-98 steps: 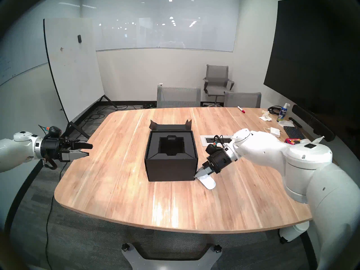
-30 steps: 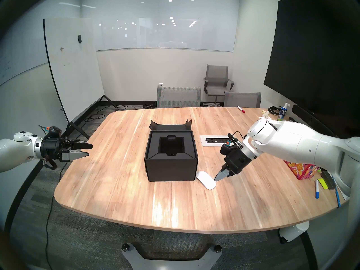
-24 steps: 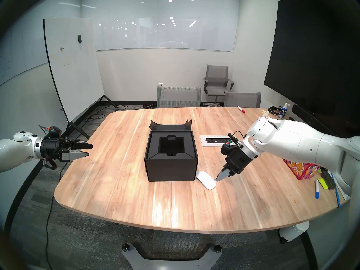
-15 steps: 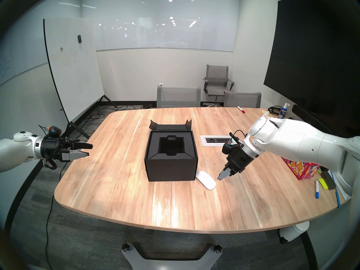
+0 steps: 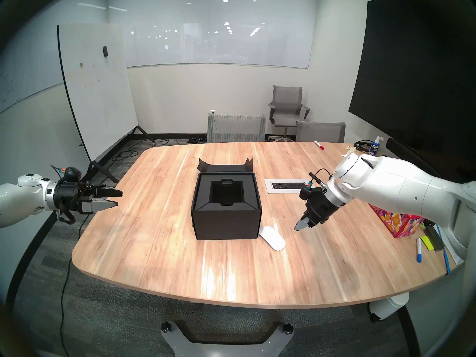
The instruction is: Open the box and place the mouse inside
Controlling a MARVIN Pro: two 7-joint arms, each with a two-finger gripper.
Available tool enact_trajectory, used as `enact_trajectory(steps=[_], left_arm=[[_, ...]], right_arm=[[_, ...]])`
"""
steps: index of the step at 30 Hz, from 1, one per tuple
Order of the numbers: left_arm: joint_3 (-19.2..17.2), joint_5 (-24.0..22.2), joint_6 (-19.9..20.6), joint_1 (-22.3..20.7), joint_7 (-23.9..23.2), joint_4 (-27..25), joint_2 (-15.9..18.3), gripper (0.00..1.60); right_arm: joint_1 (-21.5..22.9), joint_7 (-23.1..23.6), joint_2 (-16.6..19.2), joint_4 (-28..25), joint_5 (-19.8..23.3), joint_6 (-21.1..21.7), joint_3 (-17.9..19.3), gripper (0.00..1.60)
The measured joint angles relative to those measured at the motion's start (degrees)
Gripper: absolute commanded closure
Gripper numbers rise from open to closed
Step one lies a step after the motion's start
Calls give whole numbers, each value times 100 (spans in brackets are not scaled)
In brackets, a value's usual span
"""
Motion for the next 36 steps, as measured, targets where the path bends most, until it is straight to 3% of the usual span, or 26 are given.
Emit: enact_trajectory(steps=[13,36], left_arm=[[0,0,0,0,0,0,0,0],[0,0,1,0,0,0,0,0]], right_arm=[[-1,-336,153,-279,-19,-246,143,160],[-5,-396,212,-328,32,-286,148,160]])
